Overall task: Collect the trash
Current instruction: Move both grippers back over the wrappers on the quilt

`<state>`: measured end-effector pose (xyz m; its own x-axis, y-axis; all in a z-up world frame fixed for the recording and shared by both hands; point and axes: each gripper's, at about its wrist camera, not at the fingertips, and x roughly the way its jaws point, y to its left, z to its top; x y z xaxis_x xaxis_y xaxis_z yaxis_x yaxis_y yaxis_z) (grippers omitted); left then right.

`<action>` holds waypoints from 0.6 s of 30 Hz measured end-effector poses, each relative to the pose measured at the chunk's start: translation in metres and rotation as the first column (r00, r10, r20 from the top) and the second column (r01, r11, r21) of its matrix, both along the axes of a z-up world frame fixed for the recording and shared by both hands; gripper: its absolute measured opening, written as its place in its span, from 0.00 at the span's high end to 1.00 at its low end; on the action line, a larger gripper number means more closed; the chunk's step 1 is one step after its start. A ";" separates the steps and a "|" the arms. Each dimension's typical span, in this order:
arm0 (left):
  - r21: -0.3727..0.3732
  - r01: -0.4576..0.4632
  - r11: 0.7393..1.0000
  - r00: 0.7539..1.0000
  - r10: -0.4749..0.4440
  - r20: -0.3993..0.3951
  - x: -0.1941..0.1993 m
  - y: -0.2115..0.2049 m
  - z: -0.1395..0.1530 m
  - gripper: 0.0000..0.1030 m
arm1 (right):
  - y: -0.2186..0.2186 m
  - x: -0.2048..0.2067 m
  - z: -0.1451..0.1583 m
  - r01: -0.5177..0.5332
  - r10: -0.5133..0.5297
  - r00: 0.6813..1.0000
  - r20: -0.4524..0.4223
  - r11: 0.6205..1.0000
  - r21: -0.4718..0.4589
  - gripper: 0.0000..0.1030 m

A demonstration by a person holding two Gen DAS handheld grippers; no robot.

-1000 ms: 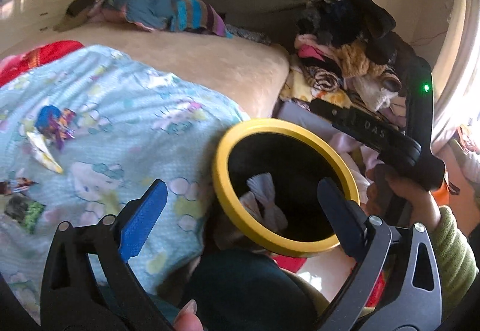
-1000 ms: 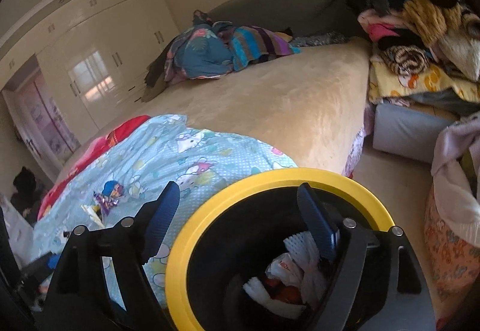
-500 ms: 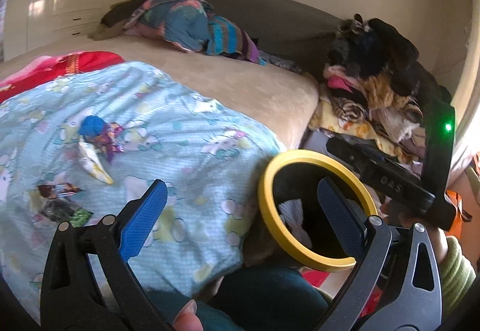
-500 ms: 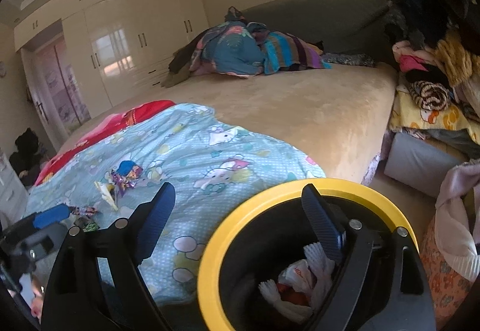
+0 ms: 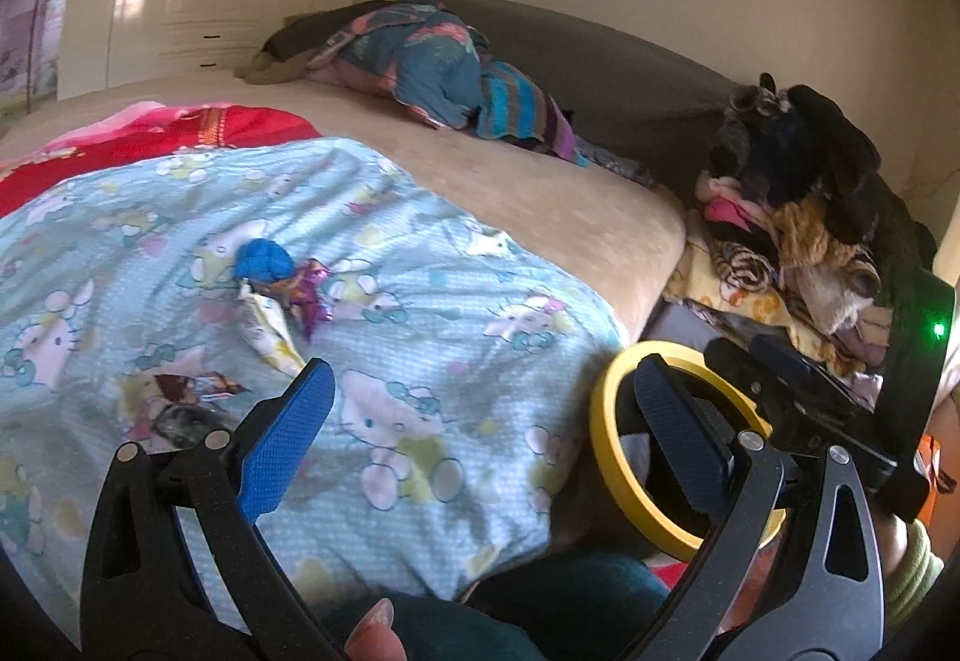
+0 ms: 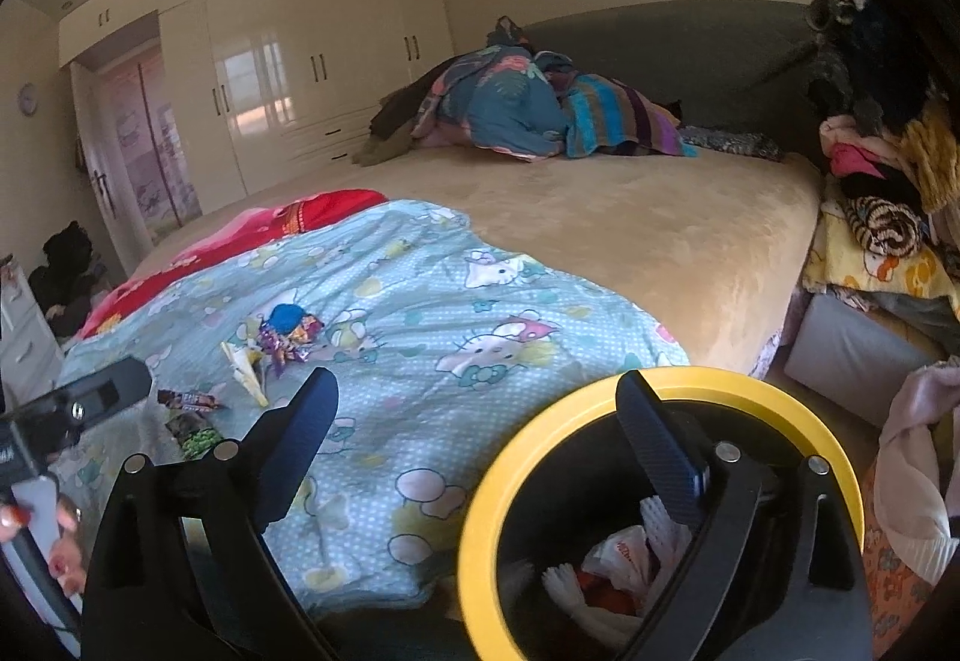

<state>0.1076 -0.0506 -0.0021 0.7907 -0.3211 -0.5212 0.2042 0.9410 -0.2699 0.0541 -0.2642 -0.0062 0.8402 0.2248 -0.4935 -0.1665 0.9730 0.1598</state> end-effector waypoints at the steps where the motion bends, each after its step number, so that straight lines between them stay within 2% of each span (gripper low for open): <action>1: -0.002 -0.008 1.000 1.000 0.008 0.001 0.000 0.003 0.000 0.10 | 0.003 0.000 0.000 -0.005 0.005 1.000 0.001 1.000 -0.001 0.11; 18: -0.040 -0.126 0.991 0.992 0.126 -0.003 0.005 0.053 0.000 0.10 | 0.040 -0.004 0.002 -0.093 0.094 0.995 0.024 0.995 -0.032 0.10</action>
<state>0.1124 0.0022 -0.0019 0.8262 -0.2399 -0.5098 0.0849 0.9475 -0.3083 0.0496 -0.2239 -0.0039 0.8289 0.2879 -0.4797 -0.2604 0.9574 0.1246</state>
